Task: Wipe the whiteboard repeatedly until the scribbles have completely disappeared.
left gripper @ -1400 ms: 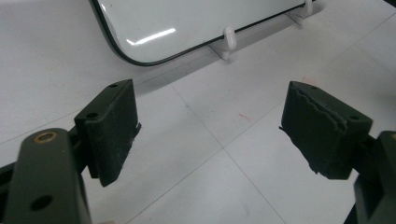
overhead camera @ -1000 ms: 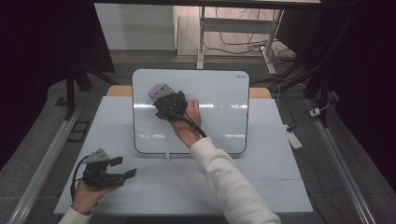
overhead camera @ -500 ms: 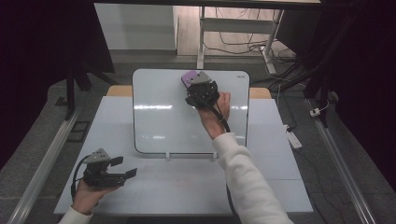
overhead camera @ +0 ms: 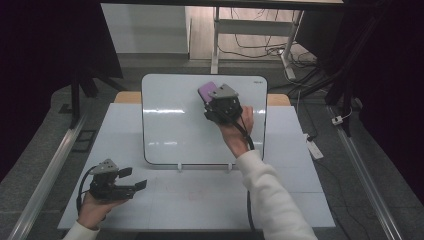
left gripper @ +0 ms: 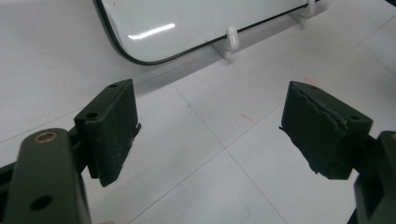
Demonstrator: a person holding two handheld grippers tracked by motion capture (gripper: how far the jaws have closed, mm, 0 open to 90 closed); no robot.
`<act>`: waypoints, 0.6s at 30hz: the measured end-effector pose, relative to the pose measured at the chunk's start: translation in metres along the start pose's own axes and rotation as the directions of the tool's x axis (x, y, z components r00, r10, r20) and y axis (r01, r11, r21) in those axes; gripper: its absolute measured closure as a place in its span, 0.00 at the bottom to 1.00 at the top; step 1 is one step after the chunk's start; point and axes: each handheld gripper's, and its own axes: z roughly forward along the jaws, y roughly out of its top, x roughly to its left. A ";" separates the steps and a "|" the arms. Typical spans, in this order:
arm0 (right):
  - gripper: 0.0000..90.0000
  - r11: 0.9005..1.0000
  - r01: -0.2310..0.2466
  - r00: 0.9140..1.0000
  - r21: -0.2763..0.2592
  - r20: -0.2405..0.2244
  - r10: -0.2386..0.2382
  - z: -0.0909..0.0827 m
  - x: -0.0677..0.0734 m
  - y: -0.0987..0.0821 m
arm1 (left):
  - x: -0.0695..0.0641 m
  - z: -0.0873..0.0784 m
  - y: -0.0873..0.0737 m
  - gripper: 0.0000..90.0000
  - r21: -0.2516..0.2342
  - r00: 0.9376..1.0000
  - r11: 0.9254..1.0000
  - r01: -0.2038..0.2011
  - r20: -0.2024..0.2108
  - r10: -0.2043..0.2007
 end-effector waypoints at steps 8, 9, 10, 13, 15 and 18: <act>0.45 0.993 -0.104 0.985 -0.058 -0.145 0.095 -0.051 -0.020 -0.062 | -0.002 0.009 0.006 0.22 0.005 1.000 1.000 -0.001 0.010 0.001; 0.45 0.993 -0.104 0.985 -0.058 -0.145 0.095 -0.051 -0.020 -0.062 | -0.003 0.010 0.006 0.22 0.008 1.000 1.000 -0.001 0.012 0.001; 0.45 0.989 -0.131 0.979 -0.063 -0.166 0.119 -0.058 -0.023 -0.074 | -0.003 0.011 0.007 0.22 0.007 1.000 1.000 -0.001 0.012 0.001; 0.45 0.987 -0.142 0.976 -0.072 -0.178 0.128 -0.065 -0.023 -0.085 | -0.005 0.014 0.010 0.22 0.007 1.000 1.000 -0.005 0.020 0.005; 0.45 0.986 -0.150 0.973 -0.074 -0.187 0.134 -0.071 -0.023 -0.095 | -0.007 0.016 0.011 0.22 0.006 1.000 1.000 -0.007 0.025 0.007; 0.45 0.982 -0.168 0.967 -0.087 -0.209 0.146 -0.079 -0.023 -0.110 | -0.009 0.018 0.013 0.22 0.006 0.999 1.000 -0.012 0.034 0.012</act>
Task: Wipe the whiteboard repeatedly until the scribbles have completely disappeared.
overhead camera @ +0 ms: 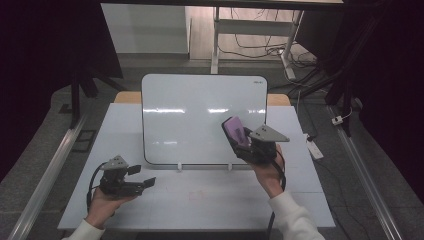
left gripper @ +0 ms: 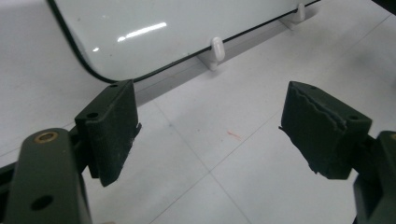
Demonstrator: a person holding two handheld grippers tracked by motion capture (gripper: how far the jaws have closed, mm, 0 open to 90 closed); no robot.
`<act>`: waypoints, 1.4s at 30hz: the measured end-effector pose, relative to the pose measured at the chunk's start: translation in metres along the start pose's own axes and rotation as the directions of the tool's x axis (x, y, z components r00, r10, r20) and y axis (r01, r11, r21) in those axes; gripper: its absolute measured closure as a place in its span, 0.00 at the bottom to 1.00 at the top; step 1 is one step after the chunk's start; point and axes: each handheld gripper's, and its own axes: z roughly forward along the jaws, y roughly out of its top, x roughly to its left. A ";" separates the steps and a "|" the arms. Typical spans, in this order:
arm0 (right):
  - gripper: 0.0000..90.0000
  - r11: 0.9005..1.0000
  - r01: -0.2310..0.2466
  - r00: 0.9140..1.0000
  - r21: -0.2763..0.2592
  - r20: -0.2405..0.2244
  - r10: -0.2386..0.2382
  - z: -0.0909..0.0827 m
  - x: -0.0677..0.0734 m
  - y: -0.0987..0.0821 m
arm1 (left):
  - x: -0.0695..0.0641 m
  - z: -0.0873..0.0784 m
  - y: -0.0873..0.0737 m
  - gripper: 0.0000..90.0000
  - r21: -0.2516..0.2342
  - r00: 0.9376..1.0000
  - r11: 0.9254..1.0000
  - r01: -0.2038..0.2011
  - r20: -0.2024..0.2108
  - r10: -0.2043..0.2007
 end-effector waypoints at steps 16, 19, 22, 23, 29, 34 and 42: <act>0.45 0.999 0.047 0.994 -0.010 -0.096 -0.048 -0.010 0.011 -0.042 | -0.005 -0.007 0.007 0.26 -0.041 0.999 0.999 0.013 0.046 -0.011; 0.45 0.999 0.048 0.991 -0.002 -0.126 -0.048 -0.008 0.014 -0.045 | -0.009 -0.008 0.012 0.26 -0.053 0.998 0.999 0.005 0.056 -0.002; 0.45 0.999 0.040 0.987 0.002 -0.158 -0.039 -0.008 0.016 -0.048 | -0.016 -0.005 0.022 0.27 -0.061 0.997 0.998 -0.012 0.075 0.017; 0.45 0.999 0.041 0.986 0.004 -0.164 -0.040 -0.007 0.017 -0.048 | -0.018 -0.003 0.026 0.27 -0.061 0.996 0.998 -0.017 0.081 0.022; 0.45 0.998 0.060 0.982 0.005 -0.178 -0.058 -0.005 0.024 -0.050 | -0.032 0.008 0.046 0.28 -0.062 0.990 0.997 -0.051 0.127 0.058; 0.45 0.999 0.049 0.982 0.011 -0.186 -0.046 -0.003 0.025 -0.052 | -0.040 0.014 0.063 0.30 -0.075 0.984 0.994 -0.080 0.152 0.091; 0.45 0.998 0.061 0.977 0.021 -0.205 -0.055 0.001 0.029 -0.053 | -0.048 0.027 0.078 0.31 -0.062 0.974 0.993 -0.096 0.198 0.106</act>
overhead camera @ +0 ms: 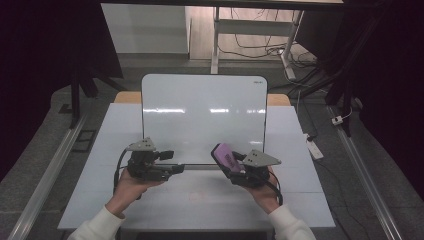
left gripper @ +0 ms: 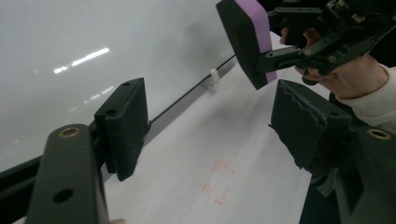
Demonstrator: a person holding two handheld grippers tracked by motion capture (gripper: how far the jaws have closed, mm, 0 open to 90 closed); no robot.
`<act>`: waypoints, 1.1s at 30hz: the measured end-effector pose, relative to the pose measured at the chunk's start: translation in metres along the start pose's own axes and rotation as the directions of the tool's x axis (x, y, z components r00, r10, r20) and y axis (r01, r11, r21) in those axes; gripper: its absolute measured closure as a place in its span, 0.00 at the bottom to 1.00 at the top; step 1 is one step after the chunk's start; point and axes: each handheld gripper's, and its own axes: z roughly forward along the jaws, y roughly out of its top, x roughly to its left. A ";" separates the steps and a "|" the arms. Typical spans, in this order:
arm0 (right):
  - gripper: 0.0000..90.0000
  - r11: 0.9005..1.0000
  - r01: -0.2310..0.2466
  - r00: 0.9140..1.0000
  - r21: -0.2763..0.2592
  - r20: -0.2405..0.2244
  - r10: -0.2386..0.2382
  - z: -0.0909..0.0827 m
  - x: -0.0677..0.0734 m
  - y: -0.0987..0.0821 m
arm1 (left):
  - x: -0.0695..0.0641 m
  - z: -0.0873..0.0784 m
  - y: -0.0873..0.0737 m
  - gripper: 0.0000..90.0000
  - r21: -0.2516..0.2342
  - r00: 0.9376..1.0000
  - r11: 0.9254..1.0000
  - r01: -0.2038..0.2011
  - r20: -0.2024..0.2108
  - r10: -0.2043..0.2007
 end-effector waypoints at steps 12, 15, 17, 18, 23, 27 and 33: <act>0.45 0.999 0.038 0.999 0.016 -0.031 -0.038 0.011 0.013 0.001 | -0.003 0.024 0.022 0.35 0.013 0.998 0.999 0.031 0.062 -0.031; 0.45 0.998 0.062 0.998 0.018 -0.030 -0.061 0.015 0.017 0.002 | -0.002 0.033 0.026 0.38 0.021 0.996 0.999 0.043 0.083 -0.045; 0.45 0.996 0.081 0.996 0.025 -0.031 -0.080 0.018 0.020 0.002 | -0.001 0.037 0.027 0.39 0.030 0.994 0.998 0.051 0.098 -0.053; 0.45 0.996 0.088 0.996 0.030 -0.032 -0.087 0.019 0.021 0.002 | 0.000 0.039 0.027 0.40 0.036 0.993 0.998 0.052 0.101 -0.055; 0.45 0.993 0.113 0.993 0.040 -0.040 -0.111 0.023 0.027 0.001 | 0.001 0.042 0.027 0.40 0.047 0.994 0.998 0.048 0.097 -0.052; 0.45 0.994 0.104 0.993 0.033 -0.067 -0.101 0.024 0.027 0.000 | 0.002 0.042 0.026 0.41 0.056 0.995 0.998 0.039 0.092 -0.044; 0.45 0.993 0.113 0.991 0.029 -0.068 -0.111 0.024 0.027 0.000 | 0.002 0.046 0.026 0.44 0.072 0.993 0.997 0.037 0.111 -0.045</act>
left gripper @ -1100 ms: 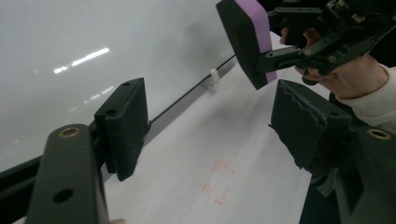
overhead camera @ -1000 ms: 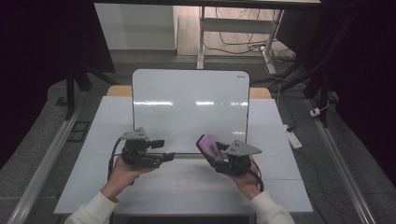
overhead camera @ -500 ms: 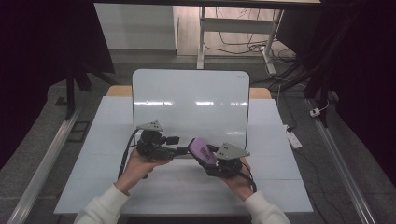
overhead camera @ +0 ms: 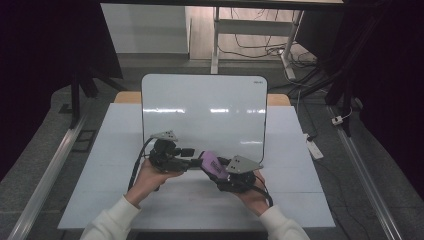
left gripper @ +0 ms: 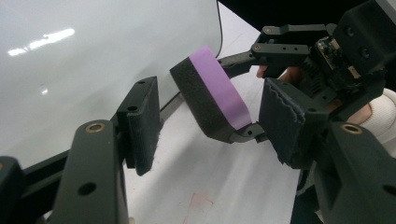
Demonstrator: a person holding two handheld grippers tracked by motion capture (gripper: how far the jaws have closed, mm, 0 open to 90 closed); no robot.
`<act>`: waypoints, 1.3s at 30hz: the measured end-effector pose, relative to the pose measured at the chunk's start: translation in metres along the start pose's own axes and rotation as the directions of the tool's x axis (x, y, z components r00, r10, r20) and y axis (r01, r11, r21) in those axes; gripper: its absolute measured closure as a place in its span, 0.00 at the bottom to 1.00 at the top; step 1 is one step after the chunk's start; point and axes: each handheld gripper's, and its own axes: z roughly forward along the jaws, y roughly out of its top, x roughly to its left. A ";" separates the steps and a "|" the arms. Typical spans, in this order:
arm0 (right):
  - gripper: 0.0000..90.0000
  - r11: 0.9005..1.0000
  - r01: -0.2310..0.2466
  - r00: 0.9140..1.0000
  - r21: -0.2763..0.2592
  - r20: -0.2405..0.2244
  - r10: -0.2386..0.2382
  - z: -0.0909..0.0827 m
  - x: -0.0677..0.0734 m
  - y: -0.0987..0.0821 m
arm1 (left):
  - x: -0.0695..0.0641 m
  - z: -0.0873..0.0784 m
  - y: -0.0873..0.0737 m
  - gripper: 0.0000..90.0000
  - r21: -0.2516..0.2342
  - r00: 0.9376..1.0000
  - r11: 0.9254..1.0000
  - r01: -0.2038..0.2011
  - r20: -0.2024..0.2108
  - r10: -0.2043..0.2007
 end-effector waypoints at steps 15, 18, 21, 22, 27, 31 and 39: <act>0.45 1.000 -0.013 0.974 -0.017 -0.224 0.009 -0.006 -0.012 -0.001 | 0.000 0.003 0.000 0.29 0.120 0.967 0.962 -0.246 0.098 0.235; 0.45 1.000 0.001 0.960 0.005 -0.279 0.000 -0.005 -0.013 -0.001 | -0.003 0.008 -0.001 0.29 0.152 0.952 0.943 -0.295 0.133 0.276; 0.45 1.000 0.015 0.943 0.022 -0.333 -0.007 -0.004 -0.015 -0.001 | -0.006 0.012 -0.002 0.32 0.172 0.936 0.926 -0.335 0.173 0.306; 0.45 0.999 0.017 0.937 0.030 -0.349 -0.005 -0.004 -0.016 -0.001 | -0.007 0.013 -0.002 0.34 0.179 0.932 0.920 -0.347 0.177 0.317; 0.45 0.998 0.023 0.908 0.067 -0.419 0.007 -0.003 -0.018 -0.001 | -0.007 0.017 -0.004 0.43 0.206 0.920 0.904 -0.375 0.201 0.336; 0.44 0.997 0.010 0.905 0.073 -0.425 0.022 -0.002 -0.020 -0.001 | -0.006 0.016 -0.003 0.45 0.194 0.928 0.916 -0.351 0.201 0.313; 0.34 0.997 0.075 0.985 0.026 -0.155 -0.070 -0.021 -0.010 0.007 | 0.009 0.007 0.000 0.46 0.139 0.983 0.979 -0.147 0.131 0.129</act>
